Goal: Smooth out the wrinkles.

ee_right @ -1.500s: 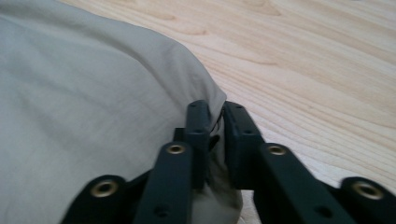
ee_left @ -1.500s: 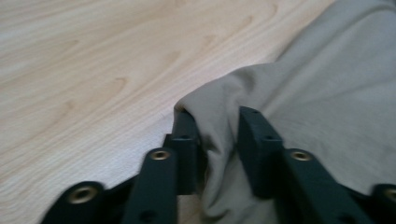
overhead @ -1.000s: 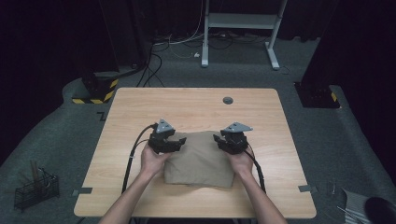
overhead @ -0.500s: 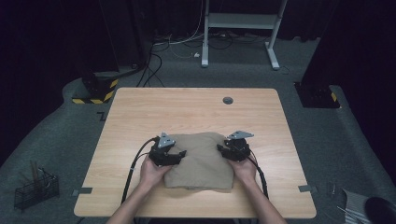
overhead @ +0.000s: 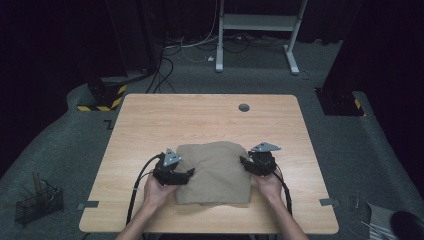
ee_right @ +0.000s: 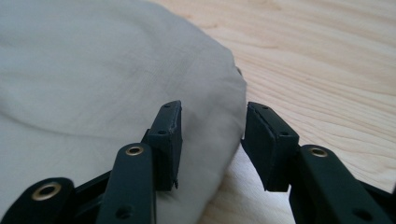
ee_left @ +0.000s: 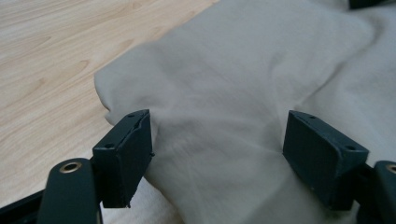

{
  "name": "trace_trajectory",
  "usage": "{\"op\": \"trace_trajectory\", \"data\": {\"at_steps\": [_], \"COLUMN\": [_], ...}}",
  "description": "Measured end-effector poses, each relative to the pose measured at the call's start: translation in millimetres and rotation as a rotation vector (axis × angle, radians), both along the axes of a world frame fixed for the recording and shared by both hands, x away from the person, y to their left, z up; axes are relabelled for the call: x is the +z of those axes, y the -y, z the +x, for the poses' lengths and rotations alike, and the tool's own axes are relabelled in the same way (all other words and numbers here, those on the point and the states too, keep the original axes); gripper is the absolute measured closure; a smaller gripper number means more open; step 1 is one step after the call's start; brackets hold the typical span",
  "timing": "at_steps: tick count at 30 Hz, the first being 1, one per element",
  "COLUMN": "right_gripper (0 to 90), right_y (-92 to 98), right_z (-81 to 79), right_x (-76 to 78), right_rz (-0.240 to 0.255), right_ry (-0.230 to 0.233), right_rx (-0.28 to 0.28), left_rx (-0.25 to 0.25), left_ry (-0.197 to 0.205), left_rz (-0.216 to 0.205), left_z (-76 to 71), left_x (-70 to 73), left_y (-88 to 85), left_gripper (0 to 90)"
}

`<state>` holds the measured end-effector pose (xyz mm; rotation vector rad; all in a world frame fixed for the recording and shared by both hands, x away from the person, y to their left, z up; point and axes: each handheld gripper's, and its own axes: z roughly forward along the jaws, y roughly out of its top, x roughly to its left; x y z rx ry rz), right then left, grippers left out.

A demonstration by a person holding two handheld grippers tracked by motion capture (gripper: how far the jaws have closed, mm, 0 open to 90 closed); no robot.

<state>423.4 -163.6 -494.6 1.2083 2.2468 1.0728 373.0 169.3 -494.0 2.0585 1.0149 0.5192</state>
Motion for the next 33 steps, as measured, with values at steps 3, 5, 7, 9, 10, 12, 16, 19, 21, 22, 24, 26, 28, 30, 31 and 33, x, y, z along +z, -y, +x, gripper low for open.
{"op": "trace_trajectory", "data": {"at_steps": [3,5,7,9,10,12,16,19,21,22,24,26,28,30,31,33], "right_gripper": [56.5,56.0,55.0,53.5,52.7,52.0,52.1,52.2,52.2,52.2,52.1,52.0,51.9,51.6,51.3,51.0], "right_y": [7.1,8.7,8.0,5.9,4.8,2.1,-1.8,-2.7,-1.8,-1.4,-0.3,0.3,0.6,0.9,1.2,2.1], "right_z": [-13.1,-23.5,-32.3,-42.3,-45.6,-49.8,-48.0,-41.8,-37.7,-35.7,-32.0,-28.9,-25.6,-22.9,-21.6,-18.8], "right_x": [8.3,11.4,11.3,7.9,5.5,1.1,-6.9,-8.3,-8.9,-9.4,-10.7,-11.6,-11.6,-11.7,-12.3,-13.6], "right_rz": [0.040,0.056,0.058,0.052,0.048,0.035,0.002,-0.022,-0.019,-0.019,-0.012,-0.013,-0.012,-0.012,-0.008,0.001], "right_ry": [0.031,0.048,0.055,0.054,0.051,0.043,0.029,0.032,0.030,0.028,0.021,0.017,0.011,0.010,0.007,0.003], "right_rx": [-0.003,0.019,0.048,0.083,0.098,0.112,0.110,0.095,0.081,0.072,0.057,0.047,0.037,0.029,0.024,0.013], "left_rx": [0.002,0.008,0.011,0.016,0.016,0.012,0.010,0.007,0.007,0.007,0.010,0.017,0.020,0.023,0.023,0.021], "left_ry": [0.004,0.005,0.003,-0.010,-0.011,-0.015,-0.038,-0.031,-0.041,-0.043,-0.047,-0.048,-0.051,-0.056,-0.058,-0.056], "left_rz": [0.010,0.001,-0.003,-0.016,-0.013,-0.011,-0.019,-0.020,-0.033,-0.033,-0.037,-0.048,-0.060,-0.070,-0.069,-0.058], "left_z": [-7.5,-11.2,-11.8,-10.5,-9.1,-6.8,2.8,11.4,17.6,20.1,26.2,29.2,31.9,34.6,36.5,40.6], "left_x": [0.7,-0.8,-3.1,-6.4,-7.3,-8.5,-10.4,-11.0,-11.9,-11.9,-12.0,-12.9,-14.1,-15.0,-14.9,-13.8], "left_y": [-1.2,-2.4,-3.5,-3.6,-3.8,-3.3,-2.5,-1.4,-0.4,-0.5,0.8,1.3,1.3,1.5,1.8,4.0], "left_gripper": [24.0,24.1,24.6,24.8,24.8,24.9,25.1,25.6,26.2,26.3,26.4,26.7,26.8,26.9,26.9,27.0]}}
